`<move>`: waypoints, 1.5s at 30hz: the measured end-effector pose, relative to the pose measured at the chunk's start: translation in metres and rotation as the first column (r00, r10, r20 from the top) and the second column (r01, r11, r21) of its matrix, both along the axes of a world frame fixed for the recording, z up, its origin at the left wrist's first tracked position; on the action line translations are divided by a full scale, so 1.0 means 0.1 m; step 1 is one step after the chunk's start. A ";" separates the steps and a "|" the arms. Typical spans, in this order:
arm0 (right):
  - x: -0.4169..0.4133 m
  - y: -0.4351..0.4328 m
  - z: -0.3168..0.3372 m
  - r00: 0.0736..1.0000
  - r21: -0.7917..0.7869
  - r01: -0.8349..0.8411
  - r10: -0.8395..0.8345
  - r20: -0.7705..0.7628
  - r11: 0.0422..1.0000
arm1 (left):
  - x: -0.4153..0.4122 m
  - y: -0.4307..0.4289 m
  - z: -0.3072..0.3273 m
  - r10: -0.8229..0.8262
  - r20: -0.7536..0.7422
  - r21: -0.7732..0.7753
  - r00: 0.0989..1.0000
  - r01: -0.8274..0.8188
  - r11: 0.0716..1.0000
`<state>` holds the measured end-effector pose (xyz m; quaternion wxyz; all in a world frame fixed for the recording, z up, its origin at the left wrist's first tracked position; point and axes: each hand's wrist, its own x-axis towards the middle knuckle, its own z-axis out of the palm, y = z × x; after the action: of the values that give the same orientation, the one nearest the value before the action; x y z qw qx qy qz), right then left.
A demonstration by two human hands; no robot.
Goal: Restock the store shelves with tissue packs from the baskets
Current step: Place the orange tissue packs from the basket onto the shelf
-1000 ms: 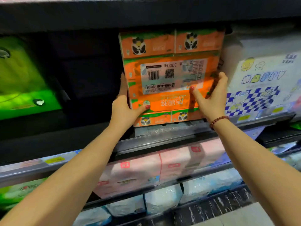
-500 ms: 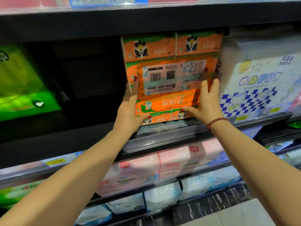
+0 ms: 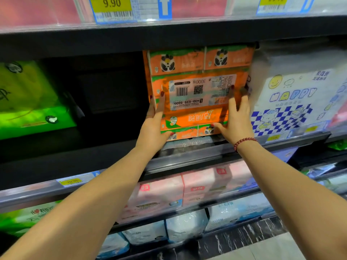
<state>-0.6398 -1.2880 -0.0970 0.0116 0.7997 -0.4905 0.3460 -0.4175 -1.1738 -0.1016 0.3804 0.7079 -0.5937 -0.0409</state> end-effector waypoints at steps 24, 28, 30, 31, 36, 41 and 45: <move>0.58 2.71 0.33 0.656 0.045 -0.724 0.708 -0.263 0.688 | 0.04 3.62 0.16 0.465 0.263 0.120 0.845 -0.507 0.854; 1.02 3.36 0.16 0.529 0.083 -0.827 0.820 -0.218 0.556 | 0.14 4.63 0.01 0.593 0.266 0.197 0.760 -0.645 0.738; 1.23 3.70 0.07 0.456 0.095 -0.871 0.865 -0.209 0.482 | 0.13 5.10 -0.07 0.669 0.243 0.228 0.702 -0.712 0.664; 1.32 3.86 0.02 0.419 0.103 -0.888 0.881 -0.217 0.448 | 0.11 5.32 -0.11 0.700 0.240 0.248 0.672 -0.740 0.625; 1.76 4.67 -0.21 0.264 0.177 -0.934 0.933 -0.245 0.311 | 0.06 6.29 -0.29 0.813 0.213 0.319 0.542 -0.825 0.467; 2.16 5.41 -0.40 0.153 0.283 -0.933 0.956 -0.251 0.224 | 0.09 7.06 -0.46 0.882 0.183 0.378 0.435 -0.859 0.346; 2.50 5.92 -0.51 0.051 0.324 -0.934 0.955 -0.293 0.149 | 0.18 7.54 -0.55 0.908 0.167 0.387 0.384 -0.873 0.298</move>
<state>-0.3898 -0.6963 -0.1481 -0.1264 0.9765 0.1605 0.0688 -0.3990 -0.4197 -0.1571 0.2038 0.9768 -0.0613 0.0223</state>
